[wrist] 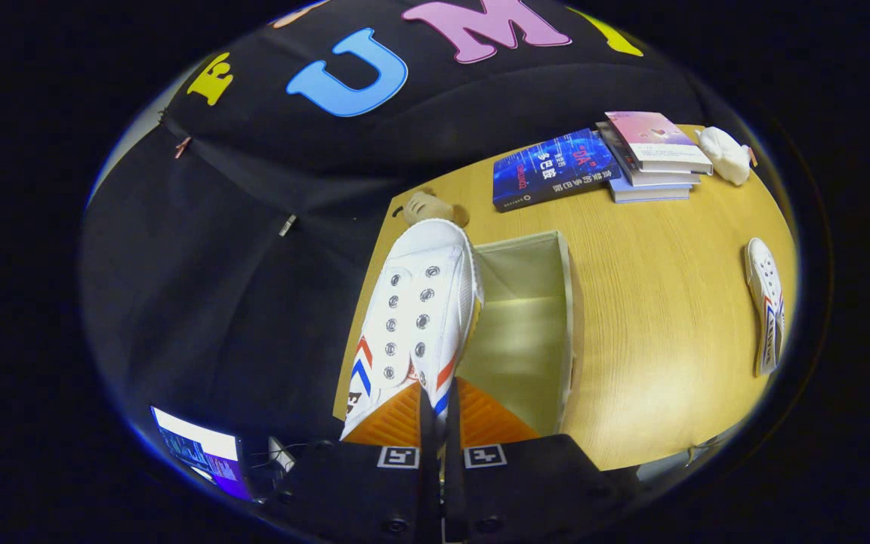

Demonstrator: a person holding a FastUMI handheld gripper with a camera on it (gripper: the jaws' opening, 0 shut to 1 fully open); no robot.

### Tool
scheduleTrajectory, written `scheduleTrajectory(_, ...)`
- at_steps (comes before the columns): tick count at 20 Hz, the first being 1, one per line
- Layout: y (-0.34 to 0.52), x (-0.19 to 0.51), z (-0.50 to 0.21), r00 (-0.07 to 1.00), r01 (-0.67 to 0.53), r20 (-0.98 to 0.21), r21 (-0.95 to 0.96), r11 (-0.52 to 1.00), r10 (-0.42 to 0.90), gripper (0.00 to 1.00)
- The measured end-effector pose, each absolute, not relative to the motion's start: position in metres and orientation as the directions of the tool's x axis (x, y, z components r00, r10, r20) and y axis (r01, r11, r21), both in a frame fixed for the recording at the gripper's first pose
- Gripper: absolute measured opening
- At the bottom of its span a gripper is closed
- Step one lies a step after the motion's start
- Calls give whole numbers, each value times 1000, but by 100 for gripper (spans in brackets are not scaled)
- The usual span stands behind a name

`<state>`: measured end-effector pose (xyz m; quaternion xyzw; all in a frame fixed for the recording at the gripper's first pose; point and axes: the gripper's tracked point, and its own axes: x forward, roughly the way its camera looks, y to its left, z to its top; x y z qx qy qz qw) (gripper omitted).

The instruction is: Open the storage box then place both shoes into the box .Put the left shoe in first, then the right shoe, with the right side of both shoes facing outward in a uniform manner.

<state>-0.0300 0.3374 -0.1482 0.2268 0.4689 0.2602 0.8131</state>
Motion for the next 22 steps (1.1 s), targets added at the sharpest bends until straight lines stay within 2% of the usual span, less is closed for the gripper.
scheduleTrajectory(10, 379, -30, -231, 323, -154, -782, 512, 845, 533, 7)
scheduleTrajectory(20, 379, -25, -287, 295, -200, -870, 348, 916, 395, 7)
scheduleTrajectory(22, 381, -30, -288, 284, -227, -871, 345, 911, 401, 11)
